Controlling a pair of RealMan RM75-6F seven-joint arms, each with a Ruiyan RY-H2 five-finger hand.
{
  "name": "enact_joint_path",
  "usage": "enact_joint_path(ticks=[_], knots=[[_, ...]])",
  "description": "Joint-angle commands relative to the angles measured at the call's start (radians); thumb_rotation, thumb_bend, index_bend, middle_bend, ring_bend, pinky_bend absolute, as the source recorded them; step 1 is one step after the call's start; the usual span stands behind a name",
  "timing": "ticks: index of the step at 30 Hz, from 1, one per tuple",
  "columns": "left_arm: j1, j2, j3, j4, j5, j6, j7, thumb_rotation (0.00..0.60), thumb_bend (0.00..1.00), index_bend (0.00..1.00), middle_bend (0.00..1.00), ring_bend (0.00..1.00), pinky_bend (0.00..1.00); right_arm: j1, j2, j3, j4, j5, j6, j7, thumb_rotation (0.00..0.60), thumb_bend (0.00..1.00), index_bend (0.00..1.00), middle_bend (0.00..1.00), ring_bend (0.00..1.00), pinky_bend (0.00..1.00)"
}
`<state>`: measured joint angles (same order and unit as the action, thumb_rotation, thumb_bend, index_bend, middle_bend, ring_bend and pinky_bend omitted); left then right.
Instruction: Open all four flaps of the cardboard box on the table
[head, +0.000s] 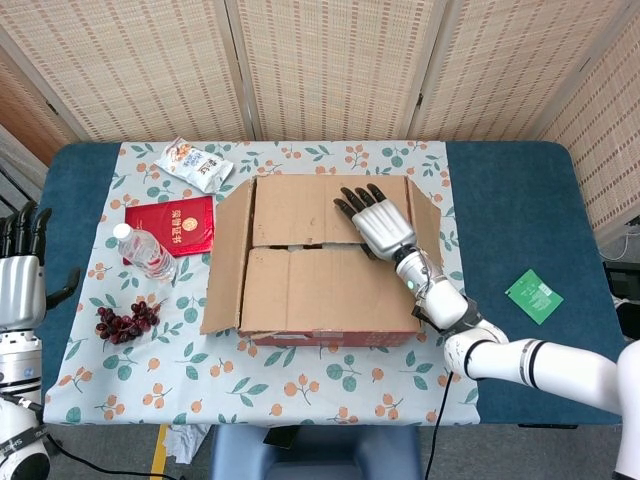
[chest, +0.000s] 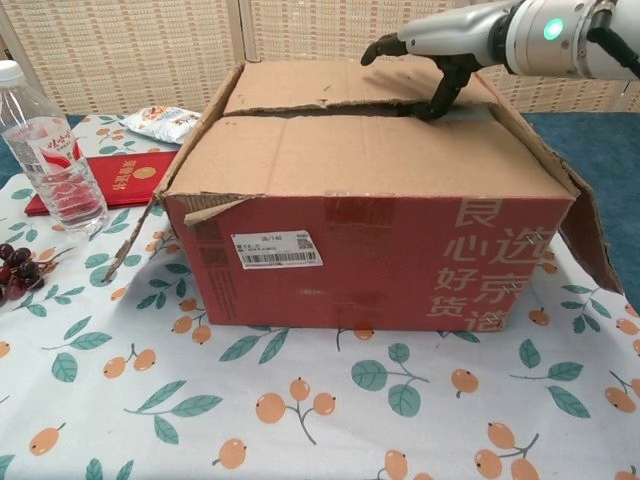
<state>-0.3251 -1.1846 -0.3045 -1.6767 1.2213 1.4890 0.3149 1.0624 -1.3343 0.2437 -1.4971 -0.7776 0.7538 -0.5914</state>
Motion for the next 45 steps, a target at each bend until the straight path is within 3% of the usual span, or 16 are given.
enact_joint_path(ticks=[1,17,23,33,39,45], knots=[[0.001,0.0,0.0,0.003,0.002,0.004,-0.005,0.6,0.38,0.0,0.0,0.0,0.0,0.014,-0.019,-0.002,0.032,-0.008,-0.004,0.028,0.6,0.37,0.0,0.0,0.0,0.0],[-0.009,-0.008,0.002,0.002,0.015,0.014,0.001,0.6,0.38,0.0,0.0,0.0,0.0,-0.015,0.085,0.067,-0.038,-0.106,0.094,0.16,0.6,0.37,0.0,0.0,0.0,0.0],[-0.015,-0.008,-0.006,0.003,-0.002,0.008,0.004,0.6,0.38,0.0,0.0,0.0,0.0,0.011,0.1,0.104,0.002,-0.1,0.092,0.184,0.6,0.37,0.0,0.0,0.0,0.0],[-0.042,-0.007,-0.033,0.059,-0.057,-0.054,-0.045,0.6,0.38,0.0,0.0,0.0,0.0,0.137,-0.004,0.191,0.302,-0.123,0.03,0.289,0.6,0.37,0.0,0.0,0.0,0.0],[-0.055,0.005,-0.042,0.101,-0.081,-0.101,-0.09,0.6,0.38,0.0,0.0,0.0,0.0,0.216,-0.113,0.206,0.598,-0.17,-0.062,0.42,0.6,0.37,0.0,0.0,0.0,0.0],[-0.074,0.028,-0.054,0.146,-0.091,-0.137,-0.115,0.6,0.38,0.0,0.0,0.0,0.0,0.284,-0.248,0.177,0.946,-0.253,-0.217,0.611,0.6,0.37,0.0,0.0,0.0,0.0]])
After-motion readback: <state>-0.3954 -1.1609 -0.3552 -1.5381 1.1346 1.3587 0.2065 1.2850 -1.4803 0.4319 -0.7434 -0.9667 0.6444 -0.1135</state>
